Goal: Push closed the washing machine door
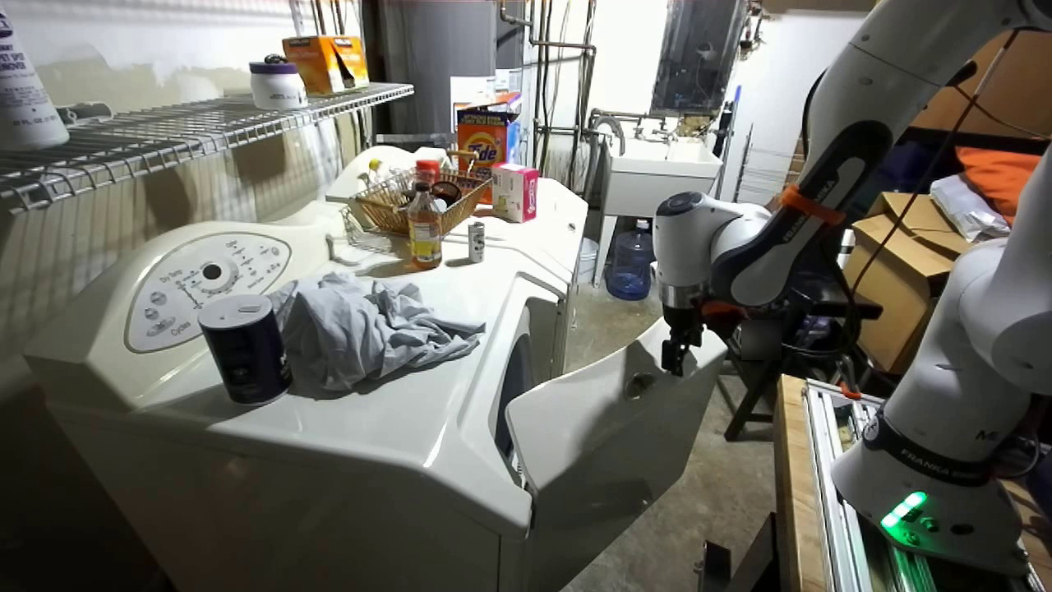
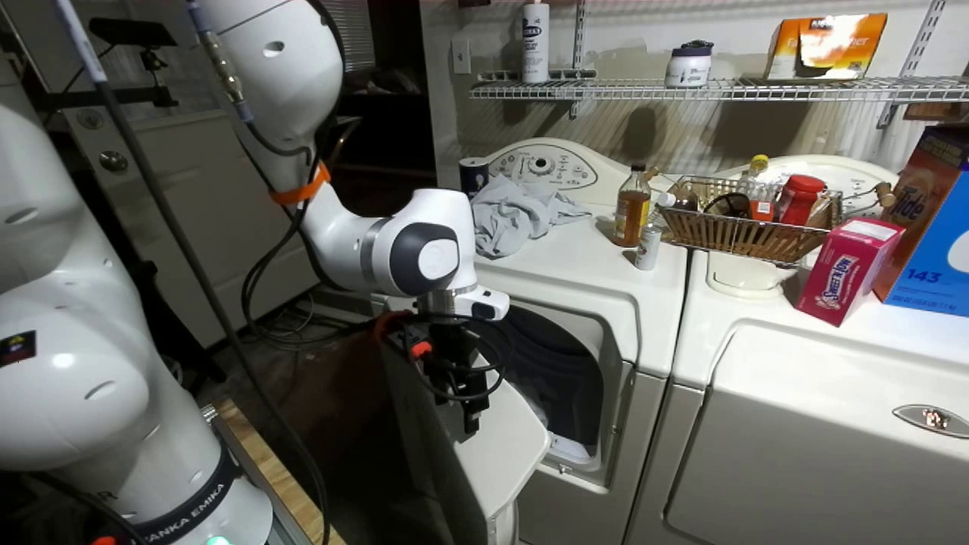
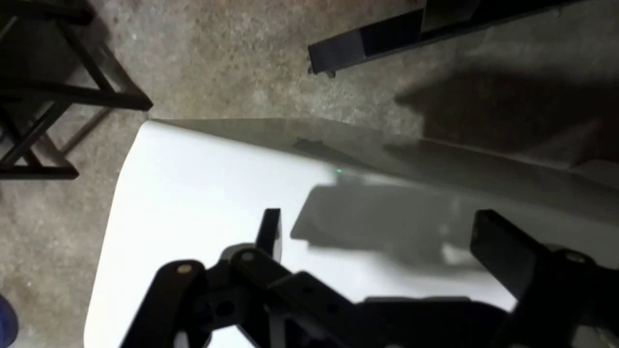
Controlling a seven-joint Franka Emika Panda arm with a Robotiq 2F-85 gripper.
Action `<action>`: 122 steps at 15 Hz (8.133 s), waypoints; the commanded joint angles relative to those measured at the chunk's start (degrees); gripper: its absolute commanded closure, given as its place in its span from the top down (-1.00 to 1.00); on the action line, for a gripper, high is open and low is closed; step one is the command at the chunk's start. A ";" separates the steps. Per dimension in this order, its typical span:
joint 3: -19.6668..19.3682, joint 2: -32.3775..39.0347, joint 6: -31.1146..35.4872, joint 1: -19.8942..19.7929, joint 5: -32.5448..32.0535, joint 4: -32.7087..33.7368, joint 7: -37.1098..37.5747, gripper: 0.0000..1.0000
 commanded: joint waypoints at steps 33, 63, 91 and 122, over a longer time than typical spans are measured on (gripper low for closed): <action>-22.98 31.00 55.59 8.54 -15.90 14.16 -5.88 1.00; 15.96 43.68 60.52 -33.88 -30.43 35.45 -9.67 1.00; 25.70 51.80 60.97 -40.99 -34.36 45.46 -8.39 1.00; 30.64 54.78 58.78 -42.75 -41.56 50.60 -10.03 1.00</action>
